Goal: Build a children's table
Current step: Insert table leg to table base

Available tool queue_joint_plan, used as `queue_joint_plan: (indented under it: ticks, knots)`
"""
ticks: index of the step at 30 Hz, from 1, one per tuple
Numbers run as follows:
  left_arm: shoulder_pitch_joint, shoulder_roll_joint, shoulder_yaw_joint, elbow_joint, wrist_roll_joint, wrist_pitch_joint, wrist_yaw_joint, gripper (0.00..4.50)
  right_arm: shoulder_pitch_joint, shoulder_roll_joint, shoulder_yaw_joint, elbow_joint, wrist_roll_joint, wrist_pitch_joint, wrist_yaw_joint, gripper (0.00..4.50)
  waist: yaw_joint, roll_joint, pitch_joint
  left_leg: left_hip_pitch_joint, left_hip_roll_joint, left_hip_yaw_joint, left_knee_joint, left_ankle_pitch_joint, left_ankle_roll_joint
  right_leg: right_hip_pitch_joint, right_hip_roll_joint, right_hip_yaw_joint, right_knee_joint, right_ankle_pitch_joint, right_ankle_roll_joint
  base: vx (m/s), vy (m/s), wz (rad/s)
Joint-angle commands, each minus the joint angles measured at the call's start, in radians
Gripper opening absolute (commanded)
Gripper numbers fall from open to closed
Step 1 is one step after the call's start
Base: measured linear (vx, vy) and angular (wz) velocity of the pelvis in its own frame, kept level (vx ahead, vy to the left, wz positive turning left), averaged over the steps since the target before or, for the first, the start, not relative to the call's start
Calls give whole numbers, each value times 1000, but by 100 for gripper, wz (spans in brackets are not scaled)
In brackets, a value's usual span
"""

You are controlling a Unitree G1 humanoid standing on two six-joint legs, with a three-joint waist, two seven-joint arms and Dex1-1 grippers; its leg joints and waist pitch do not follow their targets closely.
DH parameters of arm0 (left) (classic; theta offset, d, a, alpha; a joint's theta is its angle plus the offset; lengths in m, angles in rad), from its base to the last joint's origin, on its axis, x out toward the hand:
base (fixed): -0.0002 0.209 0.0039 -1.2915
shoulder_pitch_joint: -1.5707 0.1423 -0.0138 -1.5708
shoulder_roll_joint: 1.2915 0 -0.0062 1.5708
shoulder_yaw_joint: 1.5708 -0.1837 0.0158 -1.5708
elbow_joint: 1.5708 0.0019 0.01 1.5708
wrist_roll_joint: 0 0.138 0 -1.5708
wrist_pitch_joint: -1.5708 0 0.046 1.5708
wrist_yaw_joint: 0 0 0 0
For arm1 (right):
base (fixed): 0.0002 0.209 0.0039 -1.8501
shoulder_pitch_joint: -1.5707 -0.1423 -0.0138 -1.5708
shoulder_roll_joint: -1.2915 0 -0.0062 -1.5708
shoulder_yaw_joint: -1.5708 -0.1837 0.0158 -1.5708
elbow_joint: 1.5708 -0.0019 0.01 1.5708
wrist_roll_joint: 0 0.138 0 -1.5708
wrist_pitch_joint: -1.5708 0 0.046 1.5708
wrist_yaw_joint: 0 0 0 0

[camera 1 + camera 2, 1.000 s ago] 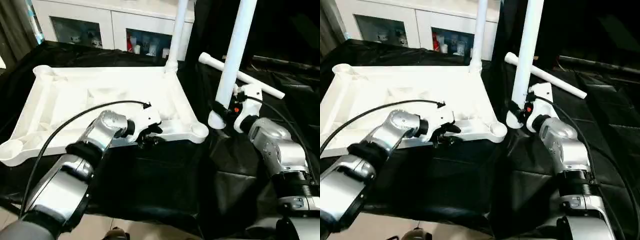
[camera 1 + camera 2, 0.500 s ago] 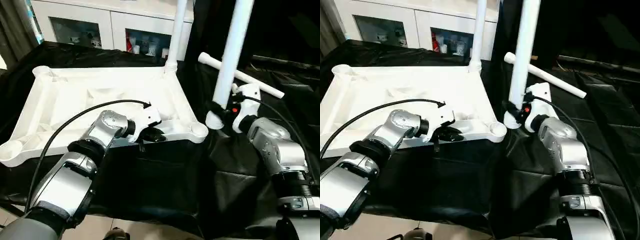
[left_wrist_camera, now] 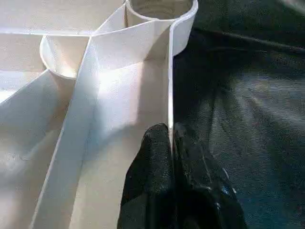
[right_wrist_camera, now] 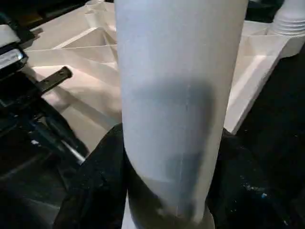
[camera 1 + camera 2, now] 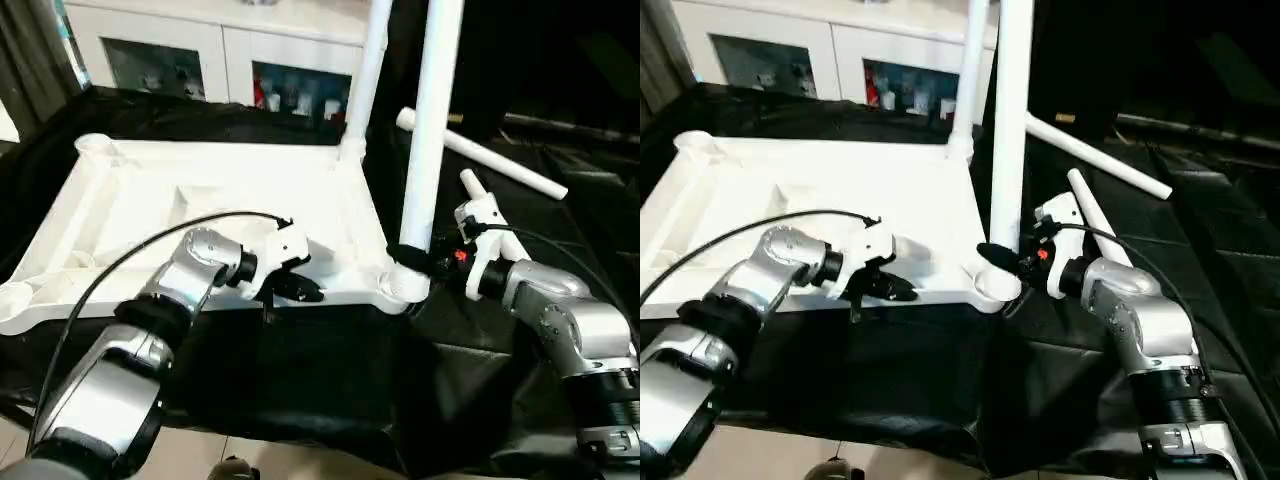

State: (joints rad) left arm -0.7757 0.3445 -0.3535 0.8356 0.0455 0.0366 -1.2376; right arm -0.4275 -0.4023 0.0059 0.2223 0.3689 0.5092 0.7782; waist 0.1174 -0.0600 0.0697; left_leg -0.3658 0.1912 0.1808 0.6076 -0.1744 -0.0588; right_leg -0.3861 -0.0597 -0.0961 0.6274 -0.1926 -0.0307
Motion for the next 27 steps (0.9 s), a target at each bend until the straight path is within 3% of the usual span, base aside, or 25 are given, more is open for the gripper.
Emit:
queue_joint_plan:
  ticks: [1, 8, 13, 16, 22, 23, 27]
  knots:
    - [26, 2, -32, -55, 21, 35, -8, 0, -13, 0, -22, 20, -9, -20, -18, 187, 1, 7, -70, 22, 58, -28, -77, -248, -24, 42, -118, 64, -103, -386, -142, 0, 0, 0]
    - [21, -9, -13, -80, 16, 38, 13, 0, -36, 41, -25, 81, -1, -54, -13, 187, 2, 9, -76, 16, 54, -22, -74, -197, -8, 45, -114, 67, -90, -261, -174, 0, 0, 0]
    - [28, -12, -6, -97, 16, 46, 25, 0, -41, 74, -41, 138, 27, -61, -7, 187, 3, 10, -74, 18, 54, -23, -75, -213, -11, 45, -114, 65, -94, -287, -170, 0, 0, 0]
    - [33, -11, -3, -105, 19, 49, 35, 0, -35, 88, -37, 189, 4, -108, -11, 186, 0, 6, -72, 17, 53, -23, -76, -221, -14, 43, -115, 65, -99, -328, -156, 0, 0, 0]
    - [31, -18, 17, -99, 19, 32, 76, 0, 5, 147, -95, 252, 26, -205, -19, 186, -1, 7, -71, 20, 55, -25, -78, -250, -14, 39, -118, 64, -107, -378, -143, 0, 0, 0]
    - [28, -20, 21, -96, 18, 29, 86, 0, 21, 159, -104, 260, 30, -233, -23, 186, 1, 14, -72, 19, 55, -27, -78, -248, -14, 40, -119, 64, -105, -371, -146, 0, 0, 0]
    - [16, -24, 28, -84, 18, 21, 104, 0, 85, 201, -130, 294, 40, -330, -42, 186, 3, 18, -72, 23, 58, -27, -80, -269, -17, 36, -119, 65, -106, -344, -160, 0, 0, 0]
